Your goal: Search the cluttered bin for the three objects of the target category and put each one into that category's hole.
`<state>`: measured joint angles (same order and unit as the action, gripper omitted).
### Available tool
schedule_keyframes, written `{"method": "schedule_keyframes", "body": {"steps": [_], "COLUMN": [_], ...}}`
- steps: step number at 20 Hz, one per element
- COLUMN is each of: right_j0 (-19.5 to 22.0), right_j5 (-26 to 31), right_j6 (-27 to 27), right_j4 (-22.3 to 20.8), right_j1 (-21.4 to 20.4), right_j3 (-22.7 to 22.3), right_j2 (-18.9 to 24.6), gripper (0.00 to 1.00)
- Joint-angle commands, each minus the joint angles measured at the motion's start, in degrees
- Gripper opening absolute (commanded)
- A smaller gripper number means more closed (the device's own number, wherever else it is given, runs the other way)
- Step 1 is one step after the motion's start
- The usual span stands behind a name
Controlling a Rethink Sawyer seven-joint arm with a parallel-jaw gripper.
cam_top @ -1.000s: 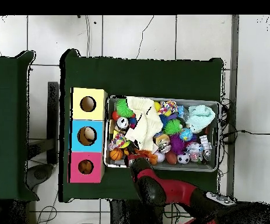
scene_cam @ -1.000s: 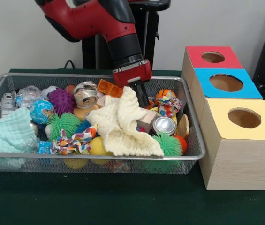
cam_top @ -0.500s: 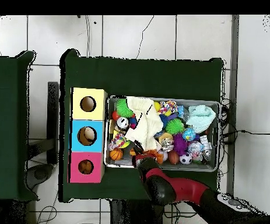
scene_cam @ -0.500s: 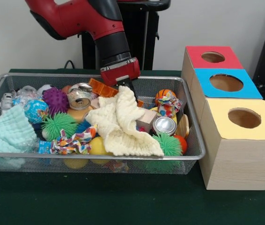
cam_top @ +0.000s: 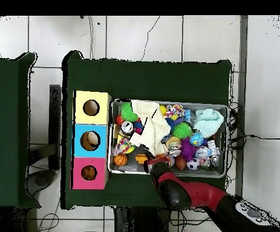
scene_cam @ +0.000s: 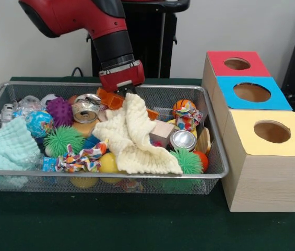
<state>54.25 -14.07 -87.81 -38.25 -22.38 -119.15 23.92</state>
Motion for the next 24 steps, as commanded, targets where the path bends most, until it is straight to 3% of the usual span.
{"method": "schedule_keyframes", "body": {"steps": [1,13,24], "right_j0": [3.5,3.57,10.25], "right_j5": [5.44,3.88,9.68], "right_j6": [-3.2,-4.4,-1.56], "right_j4": [-2.75,-4.91,-7.86], "right_j1": [-3.64,-4.5,-4.55], "right_j3": [13.13,12.97,13.46], "right_j2": [5.47,5.12,14.32], "gripper": [0.0,0.0,0.0]}}
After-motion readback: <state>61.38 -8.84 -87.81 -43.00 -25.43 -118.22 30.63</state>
